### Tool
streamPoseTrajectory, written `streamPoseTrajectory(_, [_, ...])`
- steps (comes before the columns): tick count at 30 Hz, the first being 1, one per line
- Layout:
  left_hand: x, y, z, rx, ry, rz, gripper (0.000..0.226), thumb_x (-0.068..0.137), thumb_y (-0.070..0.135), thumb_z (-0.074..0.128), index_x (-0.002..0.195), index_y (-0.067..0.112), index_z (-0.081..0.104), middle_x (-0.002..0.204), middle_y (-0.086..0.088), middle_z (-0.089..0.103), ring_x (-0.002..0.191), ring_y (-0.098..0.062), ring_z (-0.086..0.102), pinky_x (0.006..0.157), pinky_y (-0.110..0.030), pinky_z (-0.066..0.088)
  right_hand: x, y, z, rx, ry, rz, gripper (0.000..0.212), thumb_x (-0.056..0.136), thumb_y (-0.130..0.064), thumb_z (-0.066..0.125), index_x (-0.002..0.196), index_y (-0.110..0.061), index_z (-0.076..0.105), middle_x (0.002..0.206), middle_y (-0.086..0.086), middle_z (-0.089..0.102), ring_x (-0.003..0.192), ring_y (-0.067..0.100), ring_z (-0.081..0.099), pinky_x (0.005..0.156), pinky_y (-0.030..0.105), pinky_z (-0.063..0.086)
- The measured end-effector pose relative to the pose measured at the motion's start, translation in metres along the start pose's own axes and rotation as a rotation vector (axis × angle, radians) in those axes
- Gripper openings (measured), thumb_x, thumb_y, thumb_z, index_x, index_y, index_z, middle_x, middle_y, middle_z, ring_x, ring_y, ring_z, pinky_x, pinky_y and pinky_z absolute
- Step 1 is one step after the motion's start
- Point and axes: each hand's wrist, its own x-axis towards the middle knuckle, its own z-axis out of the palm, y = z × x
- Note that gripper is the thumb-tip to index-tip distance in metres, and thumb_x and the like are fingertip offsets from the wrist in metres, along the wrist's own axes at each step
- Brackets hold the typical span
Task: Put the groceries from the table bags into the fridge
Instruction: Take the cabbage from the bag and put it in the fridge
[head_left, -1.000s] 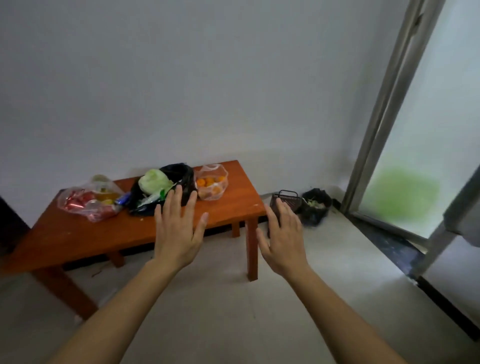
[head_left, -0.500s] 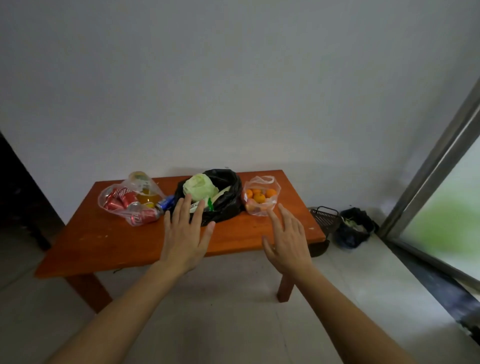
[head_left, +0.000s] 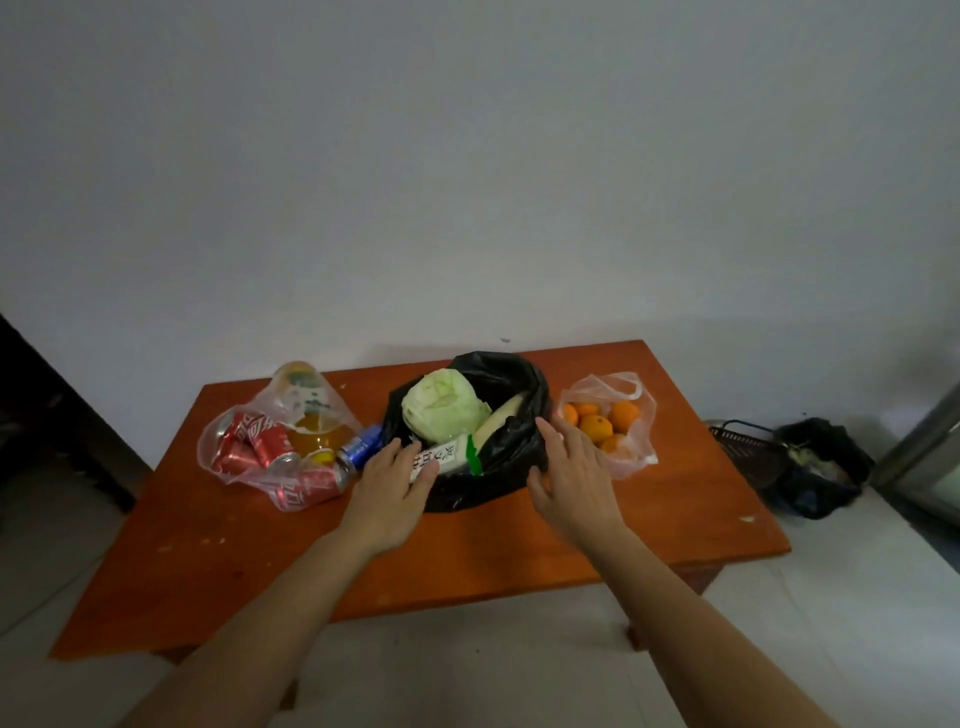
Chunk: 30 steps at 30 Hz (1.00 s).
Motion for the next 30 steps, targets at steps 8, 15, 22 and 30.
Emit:
streamPoseTrajectory(8, [0.121, -0.014, -0.032, -0.340, -0.092, -0.209, 0.050, 0.106, 0.042, 0.032, 0.136, 0.007, 0.050, 0.115, 0.000, 0.055, 0.100, -0.011, 0.048, 0.090, -0.029, 0.037, 0.156, -0.007, 0.046, 0.215, -0.180, 0.103, 0.057, 0.103, -0.043, 0.043, 0.152, -0.016, 0.035, 0.154, 0.010, 0.038, 0.141, 0.029, 0.036, 0.112, 0.045, 0.032])
streamPoseTrajectory(15, [0.218, -0.063, -0.004, -0.959, -0.285, -0.739, 0.073, 0.100, 0.059, 0.037, 0.152, 0.007, 0.032, 0.150, -0.019, 0.041, 0.133, -0.033, 0.046, 0.100, -0.050, 0.049, 0.231, -0.020, 0.108, 0.560, -0.325, 0.430, 0.071, 0.098, -0.065, 0.038, 0.153, -0.021, 0.036, 0.154, 0.006, 0.040, 0.138, 0.024, 0.042, 0.112, 0.044, 0.037])
streamPoseTrajectory(22, [0.293, -0.094, 0.031, -1.257, -0.417, -1.008, 0.084, 0.093, 0.071, 0.039, 0.156, 0.017, 0.026, 0.157, -0.021, 0.031, 0.140, -0.039, 0.037, 0.104, -0.053, 0.045, 0.278, -0.024, 0.169, 0.679, -0.381, 0.724, 0.097, 0.080, -0.089, 0.037, 0.156, -0.029, 0.028, 0.161, 0.000, 0.032, 0.148, 0.022, 0.029, 0.120, 0.047, 0.027])
streamPoseTrajectory(30, [0.334, -0.115, 0.058, -1.460, -0.534, -1.129, 0.076, 0.084, 0.078, 0.047, 0.131, 0.020, 0.060, 0.129, -0.016, 0.060, 0.114, -0.037, 0.059, 0.080, -0.050, 0.057, 0.297, -0.034, 0.221, 0.743, -0.317, 0.882, 0.089, 0.077, -0.084, 0.051, 0.152, -0.041, 0.032, 0.150, -0.001, 0.046, 0.133, 0.021, 0.048, 0.111, 0.041, 0.041])
